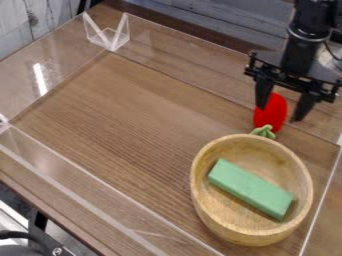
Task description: Move the red fruit to the left
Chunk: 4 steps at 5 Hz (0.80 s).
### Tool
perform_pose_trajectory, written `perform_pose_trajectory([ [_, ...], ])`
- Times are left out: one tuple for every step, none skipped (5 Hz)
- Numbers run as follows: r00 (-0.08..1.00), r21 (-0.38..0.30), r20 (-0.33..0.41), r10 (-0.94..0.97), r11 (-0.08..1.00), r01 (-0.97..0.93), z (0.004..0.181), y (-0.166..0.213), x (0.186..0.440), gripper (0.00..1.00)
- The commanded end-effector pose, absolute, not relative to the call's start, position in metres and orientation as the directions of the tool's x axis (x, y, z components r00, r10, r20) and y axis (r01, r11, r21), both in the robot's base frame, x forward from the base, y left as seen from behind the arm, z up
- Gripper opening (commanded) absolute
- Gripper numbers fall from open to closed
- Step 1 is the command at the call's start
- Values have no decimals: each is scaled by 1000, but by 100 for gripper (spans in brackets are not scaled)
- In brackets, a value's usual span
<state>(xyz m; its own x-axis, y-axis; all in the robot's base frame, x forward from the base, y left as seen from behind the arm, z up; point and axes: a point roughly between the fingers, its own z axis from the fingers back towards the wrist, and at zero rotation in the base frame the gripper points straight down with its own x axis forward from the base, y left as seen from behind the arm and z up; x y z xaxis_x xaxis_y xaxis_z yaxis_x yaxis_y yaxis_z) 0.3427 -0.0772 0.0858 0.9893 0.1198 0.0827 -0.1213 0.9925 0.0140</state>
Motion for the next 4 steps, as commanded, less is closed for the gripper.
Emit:
perform_pose_trajectory([
  [978, -24, 197, 67, 998, -64, 120, -68, 351, 100],
  [981, -25, 193, 11, 1000, -7, 117, -65, 347, 100],
  [981, -27, 191, 23, 999, -18, 111, -68, 345, 100],
  [980, -31, 198, 30, 999, -24, 108, -72, 344, 100],
])
